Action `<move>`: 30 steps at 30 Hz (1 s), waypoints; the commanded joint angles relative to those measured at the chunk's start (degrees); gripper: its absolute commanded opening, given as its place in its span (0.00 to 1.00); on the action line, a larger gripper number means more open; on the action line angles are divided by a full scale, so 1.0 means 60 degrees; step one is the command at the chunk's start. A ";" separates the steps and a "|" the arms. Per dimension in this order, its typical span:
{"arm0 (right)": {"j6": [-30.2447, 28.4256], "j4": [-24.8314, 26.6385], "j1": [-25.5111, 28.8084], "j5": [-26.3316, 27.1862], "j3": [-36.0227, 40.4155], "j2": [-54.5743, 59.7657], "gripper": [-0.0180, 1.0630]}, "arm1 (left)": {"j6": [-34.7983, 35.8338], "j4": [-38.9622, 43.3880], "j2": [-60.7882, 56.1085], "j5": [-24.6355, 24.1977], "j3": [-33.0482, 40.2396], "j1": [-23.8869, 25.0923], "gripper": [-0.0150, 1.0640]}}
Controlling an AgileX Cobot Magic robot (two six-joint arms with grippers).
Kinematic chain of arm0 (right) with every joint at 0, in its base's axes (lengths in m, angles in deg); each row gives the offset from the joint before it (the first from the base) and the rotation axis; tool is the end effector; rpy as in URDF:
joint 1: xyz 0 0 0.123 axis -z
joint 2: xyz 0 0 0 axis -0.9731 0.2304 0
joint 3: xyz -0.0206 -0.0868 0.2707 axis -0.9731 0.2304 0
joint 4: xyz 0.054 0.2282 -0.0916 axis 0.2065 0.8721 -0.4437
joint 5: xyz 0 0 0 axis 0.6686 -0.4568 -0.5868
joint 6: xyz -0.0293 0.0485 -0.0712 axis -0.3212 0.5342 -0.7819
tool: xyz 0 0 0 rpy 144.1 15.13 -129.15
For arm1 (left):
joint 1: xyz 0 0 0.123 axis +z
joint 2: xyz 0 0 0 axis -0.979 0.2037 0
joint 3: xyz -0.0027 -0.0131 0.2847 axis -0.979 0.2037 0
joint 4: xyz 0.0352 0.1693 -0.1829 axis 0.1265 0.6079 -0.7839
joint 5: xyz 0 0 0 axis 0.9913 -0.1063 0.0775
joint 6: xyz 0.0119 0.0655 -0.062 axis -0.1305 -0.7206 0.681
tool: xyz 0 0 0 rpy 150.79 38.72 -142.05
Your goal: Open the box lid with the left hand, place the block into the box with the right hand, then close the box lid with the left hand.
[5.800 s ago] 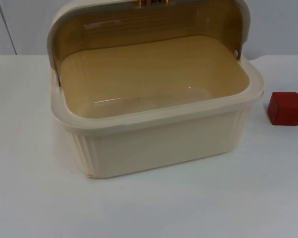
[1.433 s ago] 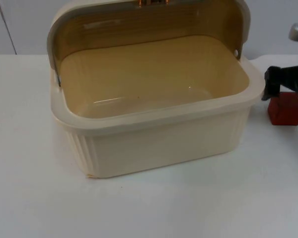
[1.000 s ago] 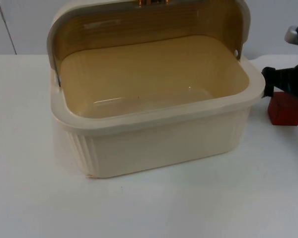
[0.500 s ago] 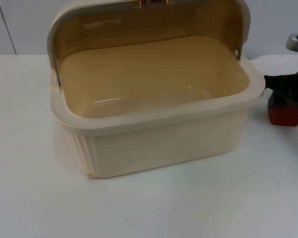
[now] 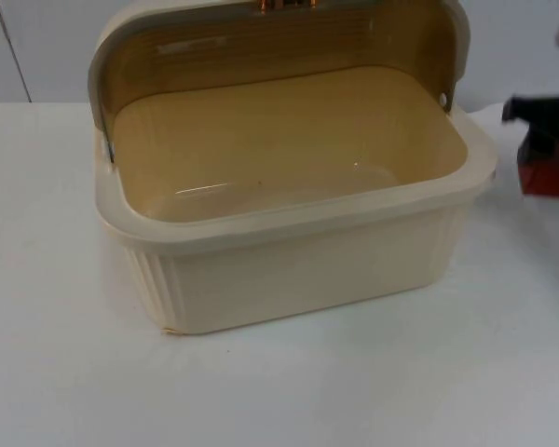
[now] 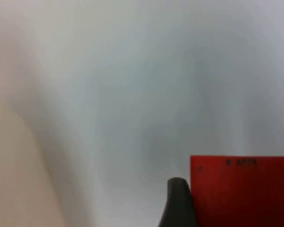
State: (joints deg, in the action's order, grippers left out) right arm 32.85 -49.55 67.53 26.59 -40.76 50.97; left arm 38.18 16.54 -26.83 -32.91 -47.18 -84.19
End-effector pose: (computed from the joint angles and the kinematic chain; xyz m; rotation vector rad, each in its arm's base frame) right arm 0.4203 0.0641 0.1598 0.2396 2.4647 0.1666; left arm 0.1735 -0.0120 0.4844 0.1391 1.5910 0.0782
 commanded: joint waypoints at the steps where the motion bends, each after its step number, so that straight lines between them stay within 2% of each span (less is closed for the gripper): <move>1: -0.0360 -0.0385 0.0009 -0.0610 -0.0831 -0.0613 0.01 | 0.0026 0.0009 -0.0030 0.0114 0.0026 -0.0062 0.98; 2: -0.0360 -0.0385 0.0009 -0.0610 -0.0831 -0.0613 0.01 | 0.0026 0.0009 -0.0030 0.0114 0.0026 -0.0062 0.98; 3: -0.0360 -0.0830 0.0009 -0.1258 -0.1615 -0.0850 0.01 | 0.0026 0.0009 -0.0031 0.0134 0.0026 -0.0062 0.98; 7: -0.0360 -0.1661 0.0009 -0.2497 -0.3617 -0.1230 0.01 | 0.0026 0.0009 -0.0119 0.0151 0.0026 -0.0062 0.98; 8: -0.0360 -0.1661 0.0009 -0.2497 -0.3617 -0.1230 0.01 | 0.0026 0.0009 -0.0119 0.0151 0.0026 -0.0062 0.98; 9: -0.0318 -0.1844 0.0009 -0.2915 -0.4549 -0.1336 0.01 | 0.0026 0.0009 -0.0141 0.0152 0.0026 -0.0062 0.98; 12: -0.0323 -0.1796 0.0009 -0.3327 -0.5926 -0.1723 0.01 | 0.0026 0.0009 -0.0242 0.0152 0.0026 -0.0062 0.98; 17: -0.0753 -0.1777 -0.0017 -0.3371 -0.6958 -0.2271 0.01 | 0.0026 0.0032 -0.0406 0.0152 0.0026 -0.0062 0.98; 21: -0.1154 -0.1732 -0.0017 -0.3519 -0.7117 -0.2661 0.01 | 0.0026 0.0032 -0.0406 0.0152 0.0026 -0.0062 0.98; 24: -0.1814 -0.1665 -0.0017 -0.4163 -0.7117 -0.3110 0.01 | 0.0026 0.0032 -0.0406 0.0152 0.0026 -0.0062 0.98; 27: -0.2112 -0.1352 -0.0017 -0.4441 -0.7117 -0.3298 0.01 | 0.0026 0.0032 -0.0406 0.0152 0.0026 -0.0062 0.98; 30: -0.2851 -0.0357 -0.0017 -0.4900 -0.7117 -0.3568 0.01 | 0.0026 0.0014 -0.0406 0.0152 0.0026 -0.0062 0.98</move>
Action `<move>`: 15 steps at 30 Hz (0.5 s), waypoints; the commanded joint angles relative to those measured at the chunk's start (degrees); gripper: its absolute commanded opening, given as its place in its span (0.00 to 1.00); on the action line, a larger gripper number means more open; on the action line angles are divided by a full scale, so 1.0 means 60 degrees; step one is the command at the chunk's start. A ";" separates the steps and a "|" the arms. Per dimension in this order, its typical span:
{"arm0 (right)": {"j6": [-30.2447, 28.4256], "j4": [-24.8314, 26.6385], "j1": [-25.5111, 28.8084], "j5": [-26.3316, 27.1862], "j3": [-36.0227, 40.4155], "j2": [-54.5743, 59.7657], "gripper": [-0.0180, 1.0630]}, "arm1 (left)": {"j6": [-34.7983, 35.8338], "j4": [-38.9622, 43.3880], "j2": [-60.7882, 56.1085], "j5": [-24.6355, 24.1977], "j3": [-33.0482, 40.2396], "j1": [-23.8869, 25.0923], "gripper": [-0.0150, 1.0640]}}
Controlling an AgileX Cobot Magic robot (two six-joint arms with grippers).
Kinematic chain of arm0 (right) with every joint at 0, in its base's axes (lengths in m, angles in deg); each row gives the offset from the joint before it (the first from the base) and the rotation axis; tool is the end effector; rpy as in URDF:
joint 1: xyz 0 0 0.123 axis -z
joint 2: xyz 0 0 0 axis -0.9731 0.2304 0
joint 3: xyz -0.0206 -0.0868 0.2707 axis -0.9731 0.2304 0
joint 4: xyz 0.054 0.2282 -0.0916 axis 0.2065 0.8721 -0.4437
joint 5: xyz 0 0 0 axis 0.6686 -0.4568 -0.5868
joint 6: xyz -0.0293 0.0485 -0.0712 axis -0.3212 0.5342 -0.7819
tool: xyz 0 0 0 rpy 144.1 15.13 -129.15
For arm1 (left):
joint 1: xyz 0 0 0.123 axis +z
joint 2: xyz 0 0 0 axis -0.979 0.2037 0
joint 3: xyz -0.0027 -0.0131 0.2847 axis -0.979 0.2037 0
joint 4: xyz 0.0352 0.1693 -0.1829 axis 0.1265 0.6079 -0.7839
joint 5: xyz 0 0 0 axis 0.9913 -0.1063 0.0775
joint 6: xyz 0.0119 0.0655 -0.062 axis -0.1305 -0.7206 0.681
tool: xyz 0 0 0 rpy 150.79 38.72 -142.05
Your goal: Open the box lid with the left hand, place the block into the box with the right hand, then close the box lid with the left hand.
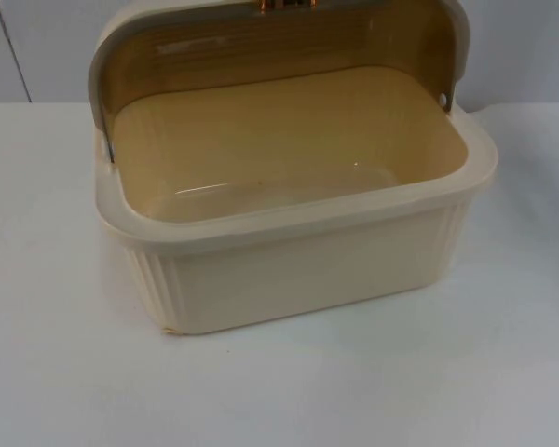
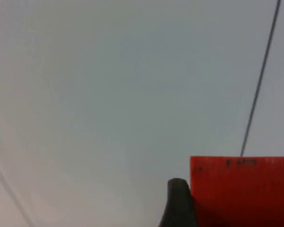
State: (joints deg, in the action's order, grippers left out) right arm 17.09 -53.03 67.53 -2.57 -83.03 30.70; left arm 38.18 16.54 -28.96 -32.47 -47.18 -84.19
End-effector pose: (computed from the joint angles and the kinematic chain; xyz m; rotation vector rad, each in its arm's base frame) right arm 0.3605 0.0446 0.5035 0.0056 1.8754 0.0113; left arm 0.1600 -0.0107 0.4913 0.1342 1.5466 0.0766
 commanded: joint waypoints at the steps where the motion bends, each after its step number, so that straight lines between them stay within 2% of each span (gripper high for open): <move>1: -0.0517 0.0611 -0.0017 -0.0192 -0.0072 -0.0276 0.01 | 0.0026 0.0014 -0.0051 0.0078 0.0026 -0.0062 0.98; 2: -0.0783 0.1142 -0.0017 -0.0350 -0.0072 -0.0349 0.01 | 0.0026 0.0014 -0.0051 0.0078 0.0026 -0.0062 0.98; 3: -0.0783 0.1142 -0.0017 -0.0350 -0.0072 -0.0349 0.01 | 0.0026 0.0014 -0.0051 0.0078 0.0026 -0.0062 0.98; 5: -0.1494 0.2167 -0.0017 -0.0753 -0.0072 -0.0440 0.01 | 0.0026 0.0014 -0.0051 0.0078 0.0026 -0.0062 0.98; 9: -0.2918 0.3822 -0.0035 -0.2093 -0.0072 -0.0526 0.01 | 0.0026 0.0014 -0.0069 0.0078 0.0026 -0.0062 0.98; 10: -0.2918 0.3822 -0.0035 -0.2093 -0.0072 -0.0526 0.01 | 0.0026 0.0014 -0.0069 0.0078 0.0026 -0.0062 0.98; 13: -0.3644 0.4936 -0.0052 -0.2740 0.0024 -0.0590 0.01 | 0.0026 0.0014 -0.0068 0.0059 0.0026 -0.0062 0.98; 15: -0.4066 0.5158 -0.0342 -0.2951 0.0208 -0.0617 0.01 | 0.0026 0.0014 -0.0068 0.0016 0.0026 -0.0062 0.98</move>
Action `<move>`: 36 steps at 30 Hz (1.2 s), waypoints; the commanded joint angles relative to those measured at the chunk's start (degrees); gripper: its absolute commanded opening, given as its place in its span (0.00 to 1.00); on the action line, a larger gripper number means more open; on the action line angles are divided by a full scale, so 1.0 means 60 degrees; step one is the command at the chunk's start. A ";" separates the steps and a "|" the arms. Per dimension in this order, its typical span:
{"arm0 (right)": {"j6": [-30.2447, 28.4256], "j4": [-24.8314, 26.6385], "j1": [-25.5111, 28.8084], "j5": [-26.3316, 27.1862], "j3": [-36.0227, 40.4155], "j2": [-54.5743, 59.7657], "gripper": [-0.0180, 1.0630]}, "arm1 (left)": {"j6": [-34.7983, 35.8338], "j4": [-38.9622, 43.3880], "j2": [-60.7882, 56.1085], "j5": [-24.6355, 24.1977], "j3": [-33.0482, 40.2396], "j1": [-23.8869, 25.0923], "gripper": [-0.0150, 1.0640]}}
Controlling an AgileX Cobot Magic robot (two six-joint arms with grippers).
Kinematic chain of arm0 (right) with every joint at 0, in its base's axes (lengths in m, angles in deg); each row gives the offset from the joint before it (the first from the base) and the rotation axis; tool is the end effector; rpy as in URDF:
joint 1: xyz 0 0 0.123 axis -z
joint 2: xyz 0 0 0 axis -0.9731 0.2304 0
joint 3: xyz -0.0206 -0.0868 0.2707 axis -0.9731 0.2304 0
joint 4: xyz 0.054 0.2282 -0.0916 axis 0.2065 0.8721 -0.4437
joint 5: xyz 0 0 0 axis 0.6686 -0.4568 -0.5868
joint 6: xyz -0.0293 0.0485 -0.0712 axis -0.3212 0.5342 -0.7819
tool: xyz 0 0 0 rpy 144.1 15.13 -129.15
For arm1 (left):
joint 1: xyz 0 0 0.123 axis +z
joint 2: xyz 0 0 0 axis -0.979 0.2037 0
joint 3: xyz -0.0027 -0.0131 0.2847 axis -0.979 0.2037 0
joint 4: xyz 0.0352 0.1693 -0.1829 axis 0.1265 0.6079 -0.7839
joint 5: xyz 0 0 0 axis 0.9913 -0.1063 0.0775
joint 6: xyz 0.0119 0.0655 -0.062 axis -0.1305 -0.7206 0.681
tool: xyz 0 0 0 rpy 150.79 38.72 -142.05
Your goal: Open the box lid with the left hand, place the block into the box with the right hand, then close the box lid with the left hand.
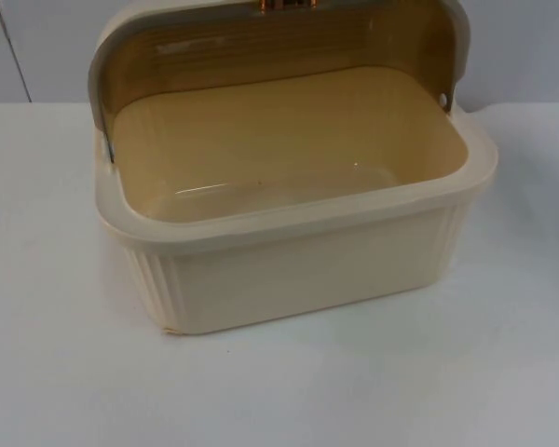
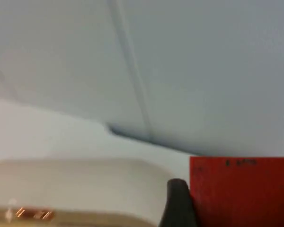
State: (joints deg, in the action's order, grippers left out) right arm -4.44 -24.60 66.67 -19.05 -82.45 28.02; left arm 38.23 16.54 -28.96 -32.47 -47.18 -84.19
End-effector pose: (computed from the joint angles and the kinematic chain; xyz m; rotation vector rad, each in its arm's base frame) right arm 0.3254 0.0801 0.4949 -0.3560 2.0946 0.3522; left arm 0.1600 -0.0107 0.4913 0.1336 1.5466 0.0759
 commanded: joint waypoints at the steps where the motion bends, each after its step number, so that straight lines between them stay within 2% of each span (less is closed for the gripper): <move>1: -0.0477 0.0419 -0.0199 -0.0205 0.0112 -0.0170 0.01 | 0.0019 0.0014 -0.0068 0.0016 0.0026 -0.0062 0.98; 6: -0.0605 -0.0472 -0.1877 0.0217 0.0939 -0.0170 0.01 | 0.0019 0.0032 -0.0068 0.0015 0.0026 -0.0062 0.98; 7: -0.0605 -0.0472 -0.1877 0.0217 0.0939 -0.0170 0.01 | 0.0019 0.0032 -0.0068 0.0015 0.0026 -0.0062 0.98; 10: -0.0605 -0.1697 -0.3308 0.1263 0.1530 -0.0281 0.01 | 0.0019 0.0050 -0.0148 0.0015 0.0026 -0.0062 0.98; 11: -0.0605 -0.1697 -0.3308 0.1263 0.1530 -0.0281 0.01 | 0.0019 0.0050 -0.0148 0.0015 0.0026 -0.0062 0.98; 16: -0.0240 -0.1933 -0.4573 0.3096 0.3181 -0.0894 0.01 | 0.0019 0.0053 -0.0253 0.0015 0.0026 -0.0062 0.98; 17: -0.0100 -0.1933 -0.4689 0.3597 0.3717 -0.1080 0.01 | 0.0019 0.0053 -0.0274 0.0015 0.0026 -0.0062 0.98; 19: 0.0000 -0.1933 -0.4736 0.3885 0.4006 -0.1148 0.01 | 0.0019 0.0053 -0.0313 0.0015 0.0026 -0.0062 0.98; 22: 0.0531 -0.1949 -0.4772 0.6096 0.5990 -0.1824 0.01 | 0.0019 0.0074 -0.0370 0.0015 0.0026 -0.0062 0.98; 23: 0.0531 -0.1949 -0.4772 0.6096 0.5990 -0.1824 0.01 | 0.0019 0.0074 -0.0370 0.0015 0.0026 -0.0062 0.98; 28: 0.0216 -0.2195 -0.4753 0.8776 0.8063 -0.2036 0.01 | 0.0019 0.0074 -0.0370 0.0015 0.0026 -0.0062 0.98; 29: 0.0216 -0.2195 -0.4753 0.8776 0.8063 -0.2036 0.01 | 0.0019 0.0074 -0.0370 0.0015 0.0026 -0.0062 0.98; 33: 0.0190 -0.2195 -0.4753 1.0127 0.9055 -0.1721 0.01 | 0.0019 0.0074 -0.0370 0.0015 0.0026 -0.0062 0.98; 36: 0.0190 -0.2195 -0.4753 1.0372 0.9372 -0.1428 0.01 | 0.0019 0.0074 -0.0370 0.0015 0.0026 -0.0062 0.98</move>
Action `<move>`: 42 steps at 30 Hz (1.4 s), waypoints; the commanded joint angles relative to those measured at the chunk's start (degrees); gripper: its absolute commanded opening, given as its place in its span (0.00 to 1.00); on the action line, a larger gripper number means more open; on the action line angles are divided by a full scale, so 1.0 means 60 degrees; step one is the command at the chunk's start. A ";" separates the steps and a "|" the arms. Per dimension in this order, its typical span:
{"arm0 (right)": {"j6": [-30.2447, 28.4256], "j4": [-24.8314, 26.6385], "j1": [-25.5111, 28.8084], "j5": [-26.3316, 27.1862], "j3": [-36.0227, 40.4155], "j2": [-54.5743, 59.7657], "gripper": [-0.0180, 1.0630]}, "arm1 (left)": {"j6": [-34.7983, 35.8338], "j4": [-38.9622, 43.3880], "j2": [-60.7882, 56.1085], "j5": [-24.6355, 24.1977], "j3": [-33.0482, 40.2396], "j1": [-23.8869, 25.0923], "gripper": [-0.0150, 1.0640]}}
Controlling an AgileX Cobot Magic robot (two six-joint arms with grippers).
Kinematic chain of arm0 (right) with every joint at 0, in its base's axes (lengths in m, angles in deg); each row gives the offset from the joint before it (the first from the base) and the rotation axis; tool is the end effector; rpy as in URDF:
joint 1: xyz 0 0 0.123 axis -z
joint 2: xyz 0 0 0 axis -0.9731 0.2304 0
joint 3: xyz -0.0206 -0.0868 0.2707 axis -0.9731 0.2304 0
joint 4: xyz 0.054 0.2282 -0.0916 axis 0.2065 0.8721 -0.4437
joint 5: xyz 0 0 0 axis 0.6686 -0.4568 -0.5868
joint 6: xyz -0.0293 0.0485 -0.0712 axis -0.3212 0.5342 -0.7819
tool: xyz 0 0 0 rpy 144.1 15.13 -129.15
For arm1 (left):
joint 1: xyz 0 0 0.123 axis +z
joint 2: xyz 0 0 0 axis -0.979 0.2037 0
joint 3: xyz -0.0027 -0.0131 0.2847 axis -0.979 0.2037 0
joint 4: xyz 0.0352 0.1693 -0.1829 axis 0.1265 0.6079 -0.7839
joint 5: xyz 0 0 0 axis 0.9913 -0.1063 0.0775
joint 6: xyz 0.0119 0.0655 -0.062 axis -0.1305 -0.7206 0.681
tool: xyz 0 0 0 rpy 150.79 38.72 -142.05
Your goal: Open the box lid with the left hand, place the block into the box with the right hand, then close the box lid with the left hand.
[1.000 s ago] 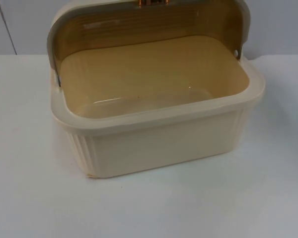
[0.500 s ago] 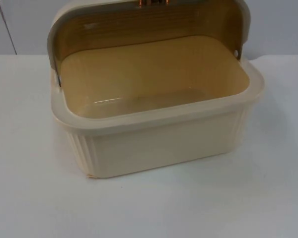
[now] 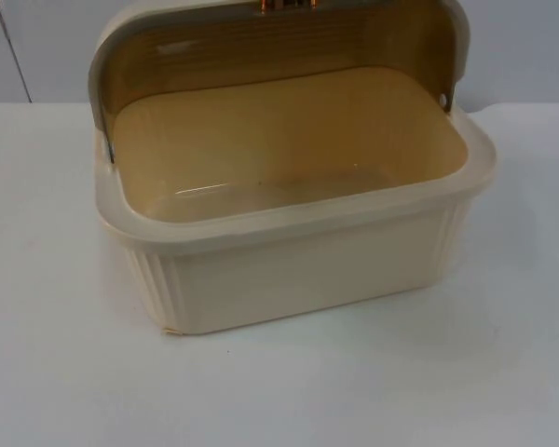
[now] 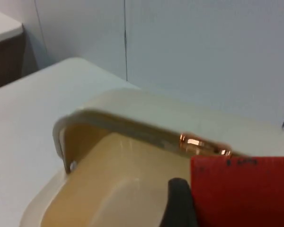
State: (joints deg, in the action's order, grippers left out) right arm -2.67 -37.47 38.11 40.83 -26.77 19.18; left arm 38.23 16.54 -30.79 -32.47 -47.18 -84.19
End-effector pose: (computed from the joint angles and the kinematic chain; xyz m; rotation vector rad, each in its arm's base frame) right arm 0.2617 0.2089 0.3175 -0.7069 1.8004 0.4029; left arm 0.1482 -0.0095 0.4963 0.1292 1.5150 0.0752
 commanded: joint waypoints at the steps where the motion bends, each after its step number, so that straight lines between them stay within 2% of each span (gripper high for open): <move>1: -0.0105 -0.0051 0.0007 0.0437 0.0173 0.0205 0.01 | 0.0019 0.0074 -0.0064 0.0015 0.0026 -0.0062 0.98; 11: -0.0105 0.0030 0.0007 0.1215 0.0321 0.1684 0.01 | 0.0019 0.0074 -0.0064 0.0015 0.0026 -0.0062 0.98; 14: -0.0105 0.0554 0.0027 0.1639 0.0321 0.2346 0.01 | 0.0019 0.0074 -0.0064 0.0015 0.0026 -0.0062 0.98; 18: -0.0105 0.0554 0.0265 0.2135 0.0302 0.2977 0.01 | 0.0019 0.0088 -0.0067 0.0015 0.0026 -0.0134 0.98; 23: -0.0067 0.0758 0.0673 0.2195 0.0302 0.3278 0.01 | 0.0019 0.0116 -0.0067 -0.0026 0.0026 -0.0458 0.98; 27: -0.0144 0.0738 0.0891 0.2413 0.0302 0.3278 0.07 | 0.0019 0.0183 -0.0067 -0.0098 0.0026 -0.0483 0.98; 32: -0.0144 0.0704 0.0896 0.2580 0.0302 0.3510 0.29 | 0.0019 0.0182 -0.0008 -0.0122 0.0026 -0.0483 0.98; 33: -0.0144 0.0704 0.0896 0.2580 0.0302 0.3510 0.29 | 0.0019 0.0182 -0.0008 -0.0122 0.0026 -0.0483 0.98; 37: -0.0144 0.0704 0.0896 0.2607 0.0302 0.3870 0.64 | 0.0019 0.0230 -0.0012 -0.0122 0.0026 -0.0483 0.98; 38: -0.0144 0.0704 0.0896 0.2607 0.0302 0.3870 0.64 | 0.0019 0.0230 -0.0012 -0.0122 0.0026 -0.0483 0.98; 40: -0.0373 0.0685 0.0896 0.2464 0.0268 0.3868 0.79 | 0.0019 0.0259 -0.0012 -0.0144 0.0026 -0.0483 0.98; 42: -0.0661 0.0685 0.0896 0.1970 0.0058 0.3868 0.88 | 0.0019 0.0250 -0.0012 -0.0186 0.0026 -0.0483 0.98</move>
State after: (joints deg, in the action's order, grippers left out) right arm -5.26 -32.92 43.35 53.65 -25.71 42.33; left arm 38.23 17.66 -30.79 -33.65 -47.18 -86.70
